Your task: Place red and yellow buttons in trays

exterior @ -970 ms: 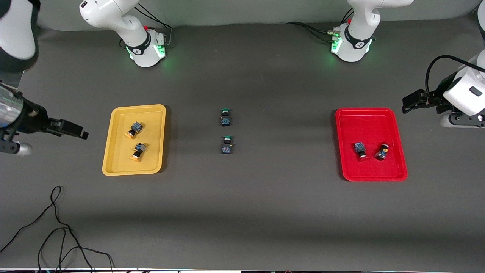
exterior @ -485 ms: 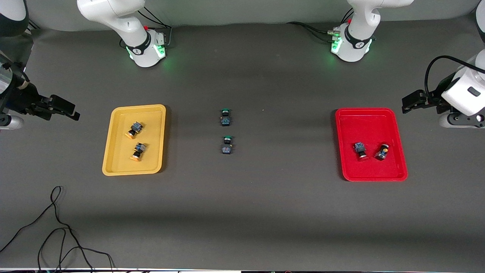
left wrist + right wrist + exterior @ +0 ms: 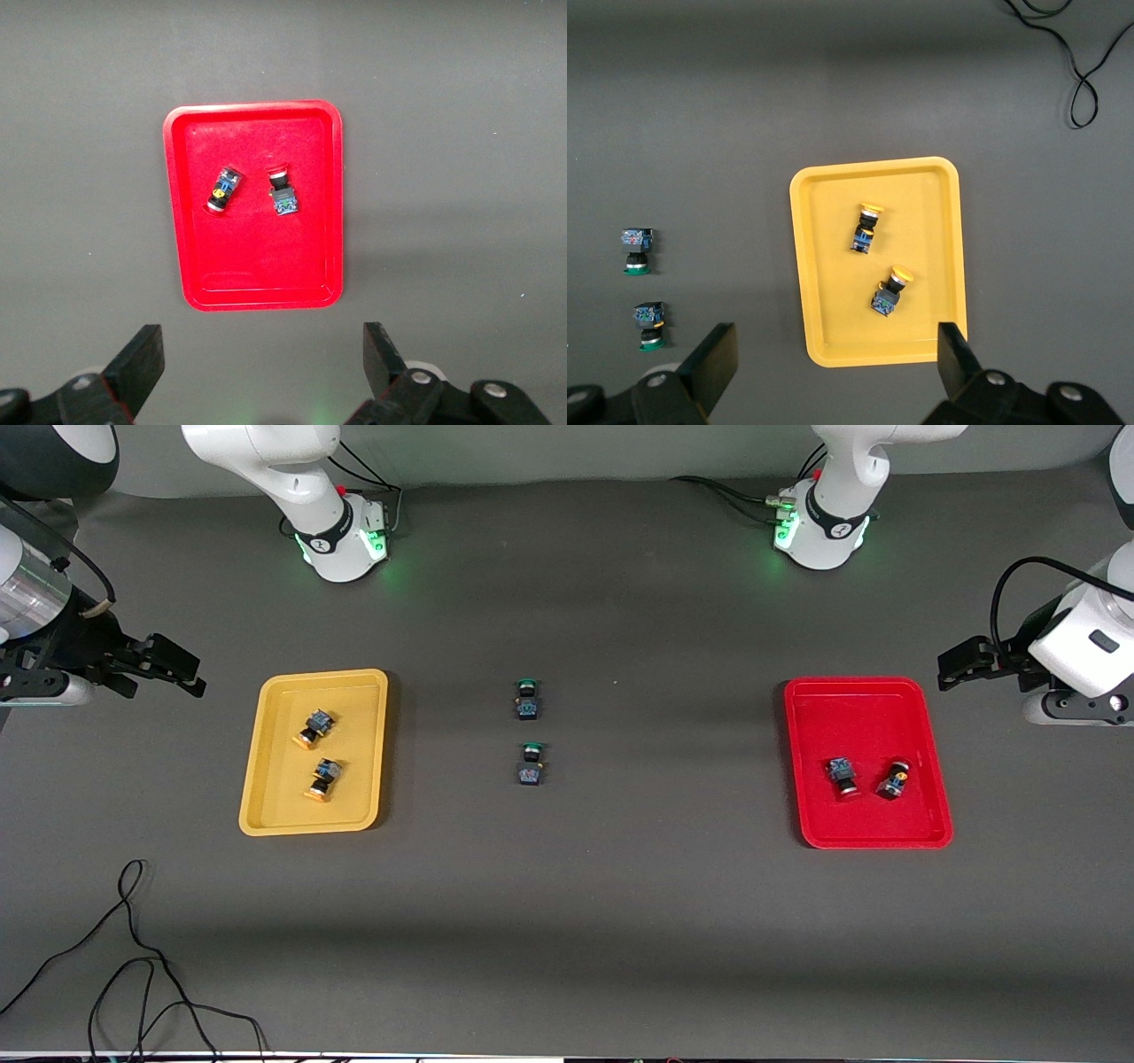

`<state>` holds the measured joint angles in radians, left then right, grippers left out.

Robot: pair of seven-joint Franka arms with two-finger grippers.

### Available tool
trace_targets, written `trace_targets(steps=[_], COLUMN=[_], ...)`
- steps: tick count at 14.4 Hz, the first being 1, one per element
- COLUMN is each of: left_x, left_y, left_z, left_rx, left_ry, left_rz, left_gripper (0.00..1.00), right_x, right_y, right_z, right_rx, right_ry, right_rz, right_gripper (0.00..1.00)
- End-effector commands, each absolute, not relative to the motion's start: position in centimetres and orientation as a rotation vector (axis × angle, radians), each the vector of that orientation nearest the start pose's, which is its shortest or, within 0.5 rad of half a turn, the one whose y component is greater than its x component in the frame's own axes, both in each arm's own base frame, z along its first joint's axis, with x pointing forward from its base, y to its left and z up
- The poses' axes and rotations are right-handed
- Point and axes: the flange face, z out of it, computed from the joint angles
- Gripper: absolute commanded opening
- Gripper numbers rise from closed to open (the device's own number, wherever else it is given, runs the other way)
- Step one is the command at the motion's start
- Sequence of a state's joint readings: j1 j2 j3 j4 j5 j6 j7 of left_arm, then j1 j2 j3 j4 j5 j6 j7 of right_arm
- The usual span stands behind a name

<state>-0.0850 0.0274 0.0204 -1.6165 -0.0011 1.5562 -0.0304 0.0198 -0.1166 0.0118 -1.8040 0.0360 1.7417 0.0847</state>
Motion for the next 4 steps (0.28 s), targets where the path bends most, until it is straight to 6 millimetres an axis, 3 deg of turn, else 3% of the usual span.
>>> trace_targets(steps=[1, 4], left_x=[55.49, 55.65], left_y=[-3.86, -3.55], left_z=[58.93, 58.8], left_rx=[-3.118, -3.12], left_ry=[0.077, 0.068], left_rz=[0.135, 0.133], left_gripper=[1.0, 1.0], right_x=[53.03, 53.47], right_y=[2.01, 1.95], right_z=[59.82, 59.36], right_rx=[-3.124, -3.122], right_ry=[0.051, 0.054], right_rz=[-0.078, -0.063], right_gripper=[1.0, 1.0])
